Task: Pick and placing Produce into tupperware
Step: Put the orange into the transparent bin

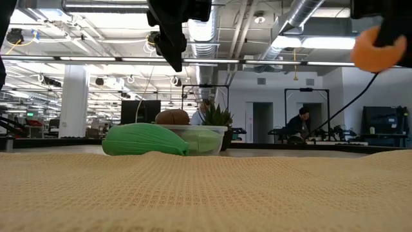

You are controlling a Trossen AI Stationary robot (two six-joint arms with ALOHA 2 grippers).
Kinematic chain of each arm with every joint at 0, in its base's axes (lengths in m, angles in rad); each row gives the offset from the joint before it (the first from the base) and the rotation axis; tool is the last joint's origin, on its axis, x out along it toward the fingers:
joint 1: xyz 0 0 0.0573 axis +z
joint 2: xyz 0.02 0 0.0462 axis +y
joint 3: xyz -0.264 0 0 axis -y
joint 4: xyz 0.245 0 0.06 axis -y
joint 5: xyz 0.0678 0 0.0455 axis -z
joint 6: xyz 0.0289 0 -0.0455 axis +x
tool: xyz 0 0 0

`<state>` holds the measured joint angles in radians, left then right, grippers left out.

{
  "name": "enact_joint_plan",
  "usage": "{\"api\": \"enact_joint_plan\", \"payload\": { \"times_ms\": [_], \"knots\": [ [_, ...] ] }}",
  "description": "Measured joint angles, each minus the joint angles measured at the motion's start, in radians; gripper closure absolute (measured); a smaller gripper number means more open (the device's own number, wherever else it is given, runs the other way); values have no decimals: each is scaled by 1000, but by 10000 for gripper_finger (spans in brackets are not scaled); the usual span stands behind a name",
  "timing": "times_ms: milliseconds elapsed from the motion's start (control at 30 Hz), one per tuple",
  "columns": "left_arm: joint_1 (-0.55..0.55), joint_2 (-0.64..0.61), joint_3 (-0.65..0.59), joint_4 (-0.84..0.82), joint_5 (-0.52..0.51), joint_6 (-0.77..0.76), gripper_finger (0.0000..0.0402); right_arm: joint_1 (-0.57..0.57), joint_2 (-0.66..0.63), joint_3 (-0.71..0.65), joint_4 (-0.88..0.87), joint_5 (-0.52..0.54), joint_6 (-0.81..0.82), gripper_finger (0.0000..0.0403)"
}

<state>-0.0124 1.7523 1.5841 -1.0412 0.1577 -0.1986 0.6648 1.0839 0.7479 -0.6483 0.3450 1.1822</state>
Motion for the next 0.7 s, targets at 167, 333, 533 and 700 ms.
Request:
{"api": "enact_joint_plan", "payload": {
  "times_ms": [167, 333, 533, 700],
  "knots": [
    [-25, -20, 0, 2, -105, 45, 70, -66, -6, 0, 76, -1, -117, 195],
    [-69, -92, 0, 3, -306, 68, 70, -117, -6, 0, 129, -4, -204, 197],
    [-117, -235, -1, 20, -522, 53, 70, -179, -6, 0, 207, -5, -304, 196],
    [-147, -378, -35, 82, -576, 18, 70, -230, -6, 0, 306, -6, -402, 197]
  ]
}}
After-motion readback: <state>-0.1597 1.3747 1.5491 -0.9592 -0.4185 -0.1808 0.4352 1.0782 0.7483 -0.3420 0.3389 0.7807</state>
